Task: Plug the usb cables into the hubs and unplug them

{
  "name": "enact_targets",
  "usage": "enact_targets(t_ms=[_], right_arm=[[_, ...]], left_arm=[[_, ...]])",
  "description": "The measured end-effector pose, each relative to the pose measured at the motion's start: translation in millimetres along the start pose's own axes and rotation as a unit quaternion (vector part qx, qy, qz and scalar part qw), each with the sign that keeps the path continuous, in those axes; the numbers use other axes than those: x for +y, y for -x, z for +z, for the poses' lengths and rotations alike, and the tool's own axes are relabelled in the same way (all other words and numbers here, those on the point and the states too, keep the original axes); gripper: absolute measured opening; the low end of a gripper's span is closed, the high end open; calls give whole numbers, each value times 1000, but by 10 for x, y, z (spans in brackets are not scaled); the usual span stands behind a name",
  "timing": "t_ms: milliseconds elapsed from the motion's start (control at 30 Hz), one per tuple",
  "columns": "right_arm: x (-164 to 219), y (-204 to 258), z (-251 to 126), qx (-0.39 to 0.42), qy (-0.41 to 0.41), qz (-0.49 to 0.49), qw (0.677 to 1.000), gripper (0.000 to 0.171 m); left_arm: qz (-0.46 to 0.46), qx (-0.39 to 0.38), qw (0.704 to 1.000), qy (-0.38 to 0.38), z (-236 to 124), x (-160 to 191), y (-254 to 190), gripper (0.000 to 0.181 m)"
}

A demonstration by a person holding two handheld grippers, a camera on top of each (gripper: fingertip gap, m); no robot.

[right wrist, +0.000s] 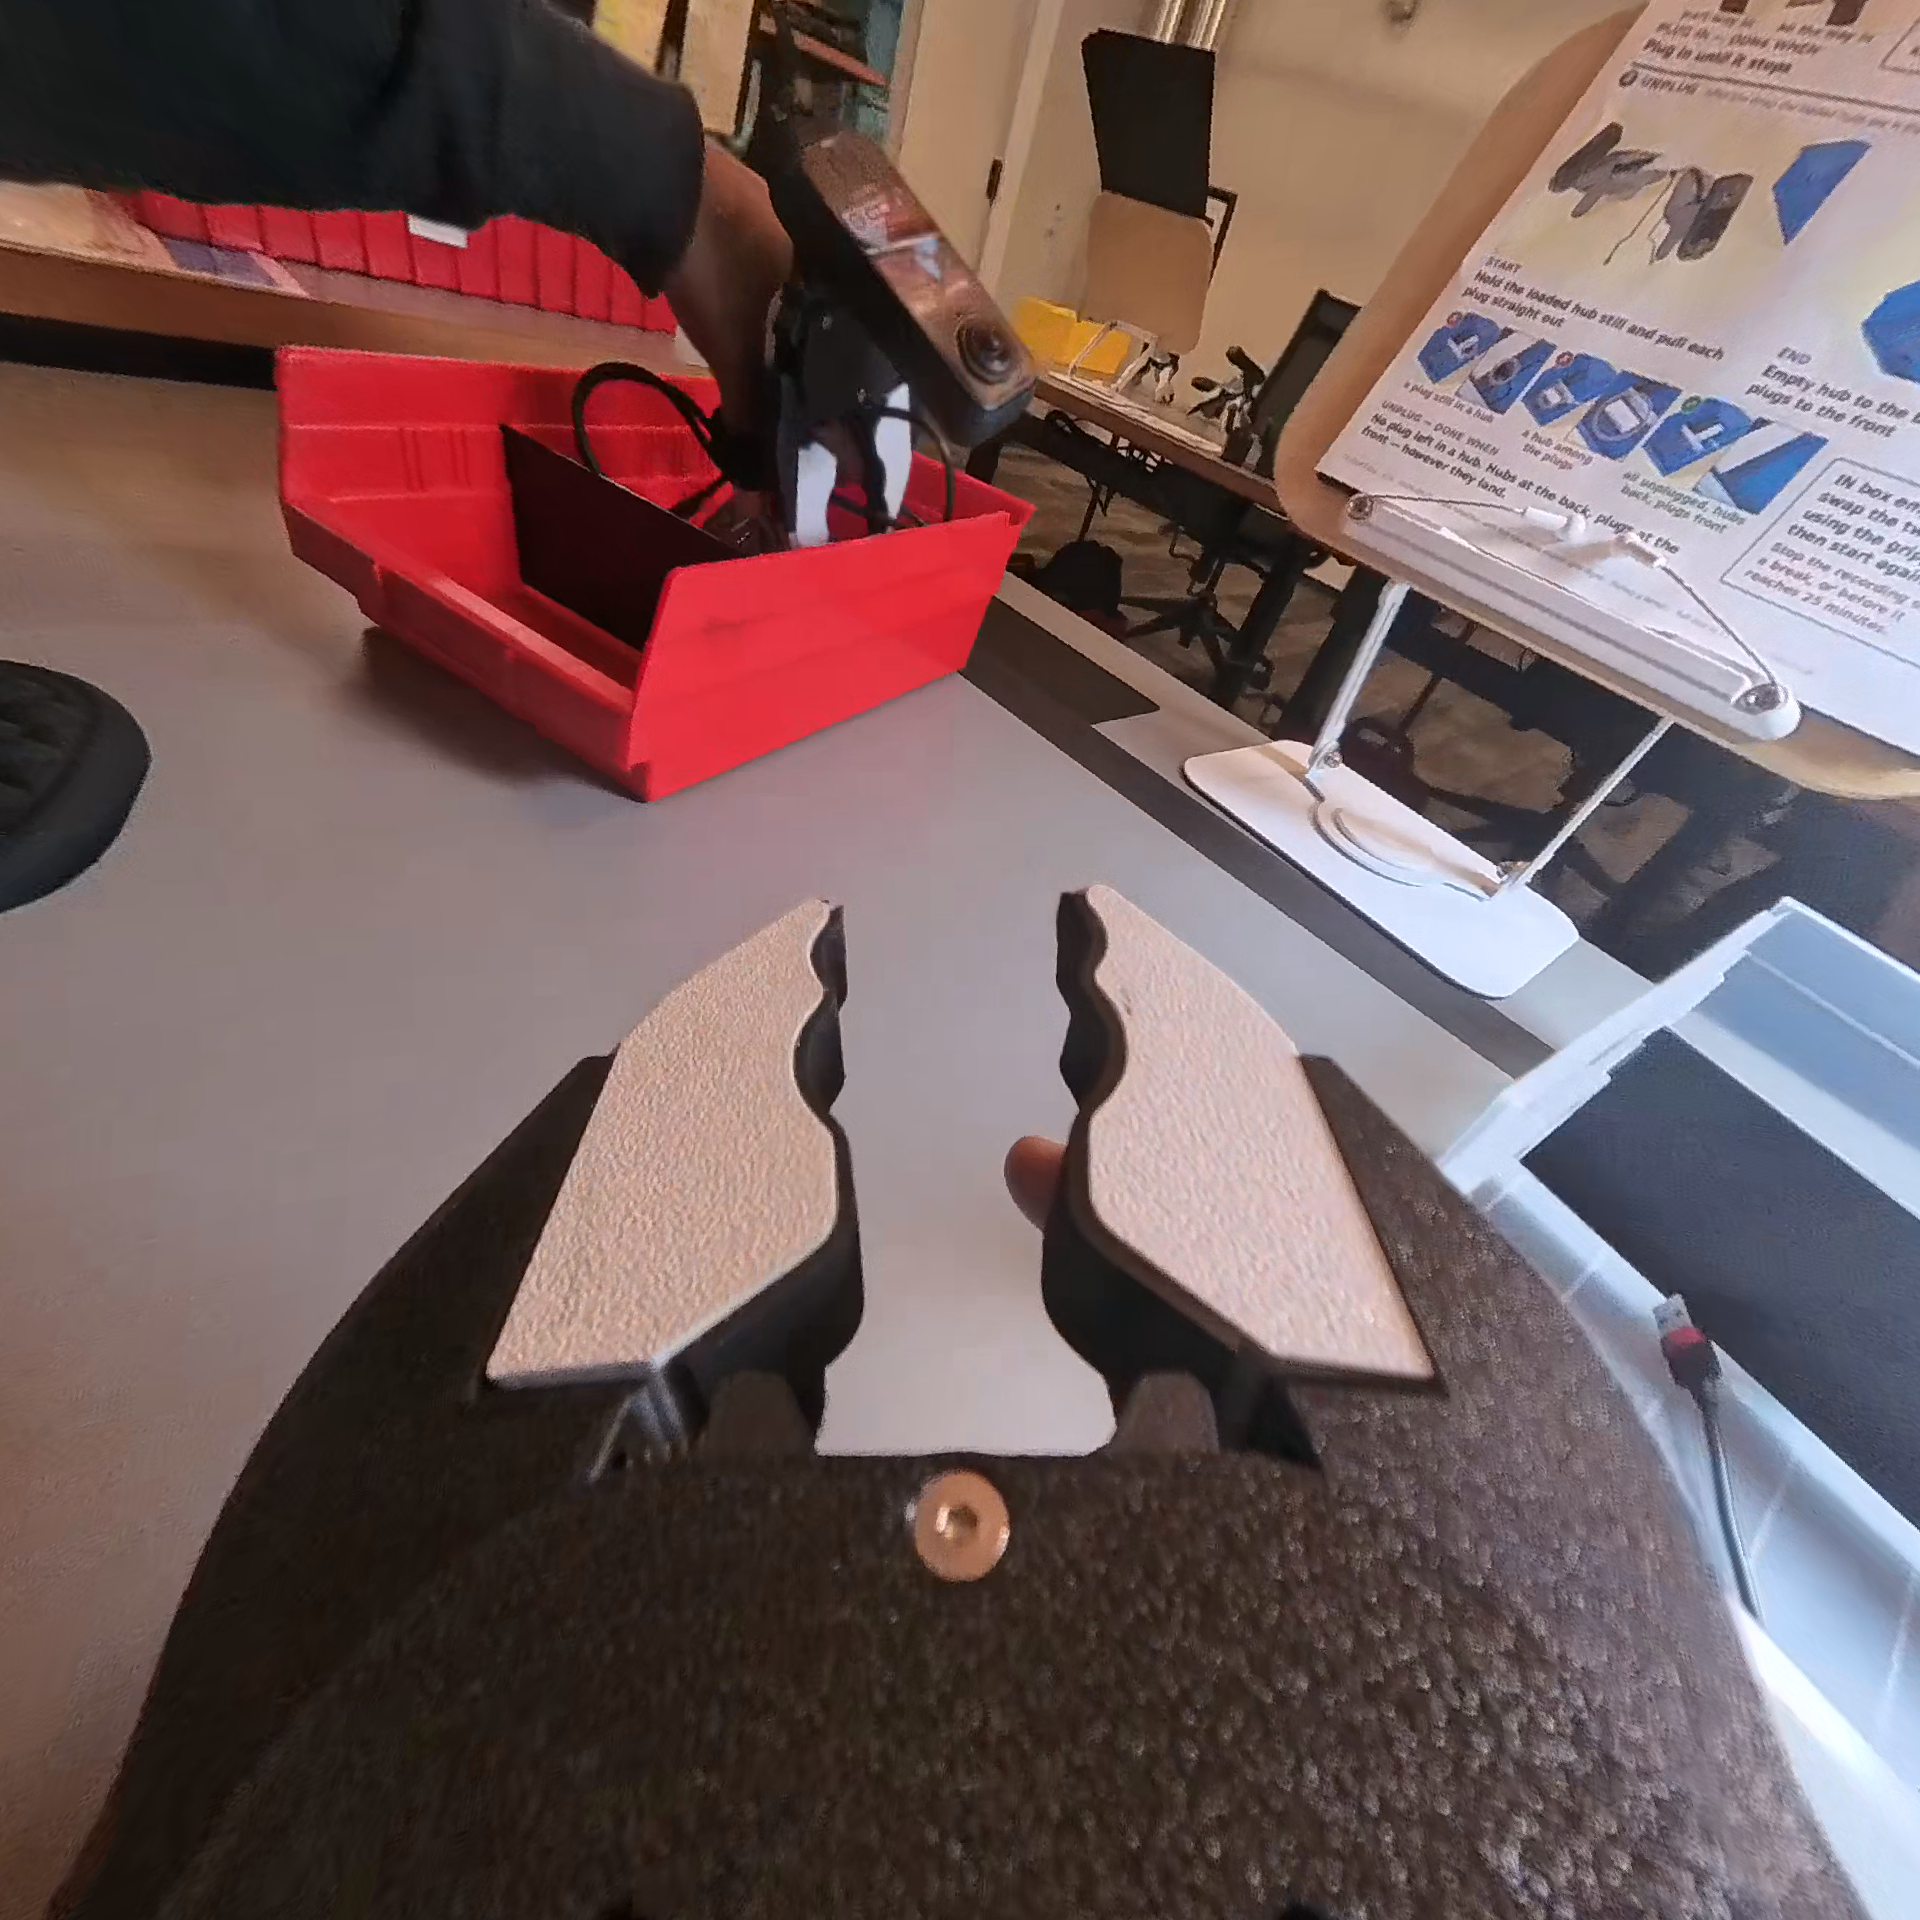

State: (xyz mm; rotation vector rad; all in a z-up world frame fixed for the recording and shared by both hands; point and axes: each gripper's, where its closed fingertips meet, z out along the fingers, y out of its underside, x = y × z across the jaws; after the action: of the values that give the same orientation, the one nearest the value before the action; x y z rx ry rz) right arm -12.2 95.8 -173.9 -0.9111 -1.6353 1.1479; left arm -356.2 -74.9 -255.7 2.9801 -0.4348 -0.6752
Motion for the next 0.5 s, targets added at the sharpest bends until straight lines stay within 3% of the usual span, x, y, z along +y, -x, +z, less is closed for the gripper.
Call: enact_targets(t_ms=[133,300,400,500], right_arm=[[43,-71,6,-2,3,28,1000,39],[93,-115,19,-6,8,52,999,38],[99,-123,-6,-3,10,50,999,38],[73,-122,-22,-3,5,47,999,38]], left_arm=[[19,-19,1000,-5,237,-11,28,63],[19,-35,999,-8,343,50,69,55],[20,-23,1000,-6,148,104,30,55],[-8,-27,998,-49,-307,124,98,54]])
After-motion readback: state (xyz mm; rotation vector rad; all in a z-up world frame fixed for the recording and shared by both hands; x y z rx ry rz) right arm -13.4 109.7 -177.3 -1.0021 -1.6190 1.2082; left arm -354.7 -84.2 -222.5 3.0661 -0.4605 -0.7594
